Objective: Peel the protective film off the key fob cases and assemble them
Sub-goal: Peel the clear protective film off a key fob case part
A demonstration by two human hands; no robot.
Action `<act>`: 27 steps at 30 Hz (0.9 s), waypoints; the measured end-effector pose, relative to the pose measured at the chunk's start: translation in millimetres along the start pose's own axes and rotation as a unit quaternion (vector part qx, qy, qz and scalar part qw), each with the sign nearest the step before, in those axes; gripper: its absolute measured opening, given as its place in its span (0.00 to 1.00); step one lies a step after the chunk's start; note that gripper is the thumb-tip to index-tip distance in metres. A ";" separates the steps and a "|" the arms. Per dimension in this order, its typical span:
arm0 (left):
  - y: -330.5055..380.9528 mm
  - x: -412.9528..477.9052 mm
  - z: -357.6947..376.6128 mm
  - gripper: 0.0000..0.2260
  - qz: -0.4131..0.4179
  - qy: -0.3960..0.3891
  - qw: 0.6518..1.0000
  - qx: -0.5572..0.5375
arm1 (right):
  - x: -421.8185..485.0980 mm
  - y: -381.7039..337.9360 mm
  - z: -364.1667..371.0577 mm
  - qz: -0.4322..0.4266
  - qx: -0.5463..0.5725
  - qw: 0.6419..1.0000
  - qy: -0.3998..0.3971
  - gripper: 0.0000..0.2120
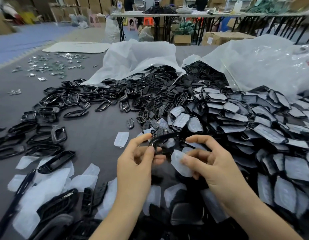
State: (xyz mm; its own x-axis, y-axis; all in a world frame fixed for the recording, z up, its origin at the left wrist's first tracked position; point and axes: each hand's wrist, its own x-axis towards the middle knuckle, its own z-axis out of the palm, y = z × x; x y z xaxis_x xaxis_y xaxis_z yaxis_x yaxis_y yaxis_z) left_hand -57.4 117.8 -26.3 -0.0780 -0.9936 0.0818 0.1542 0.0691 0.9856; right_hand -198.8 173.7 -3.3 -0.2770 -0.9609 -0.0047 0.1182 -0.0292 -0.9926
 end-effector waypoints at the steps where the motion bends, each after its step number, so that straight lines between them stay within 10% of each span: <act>1: -0.6 0.6 -0.6 0.13 -0.015 0.001 0.999 -0.029 | 0.9 1.5 -1.0 -0.003 -0.005 1.000 0.011 0.18; 20: 10.4 -5.8 7.0 0.23 -0.037 -0.112 0.984 -0.136 | 1.8 2.6 -3.9 -0.043 0.048 0.996 0.056 0.03; 27: 12.6 9.5 -10.7 0.23 0.010 -0.046 0.994 -0.097 | 7.7 -3.0 -17.3 -0.068 0.036 0.992 0.104 0.08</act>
State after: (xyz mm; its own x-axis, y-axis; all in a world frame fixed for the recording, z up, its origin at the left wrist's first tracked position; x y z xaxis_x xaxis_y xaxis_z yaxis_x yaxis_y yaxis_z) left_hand -45.7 108.2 -14.6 -0.1611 -0.9791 0.1238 0.3433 0.0621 0.9372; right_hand -217.8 171.1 -2.4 -0.4841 -0.8697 0.0966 0.1323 -0.1819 -0.9744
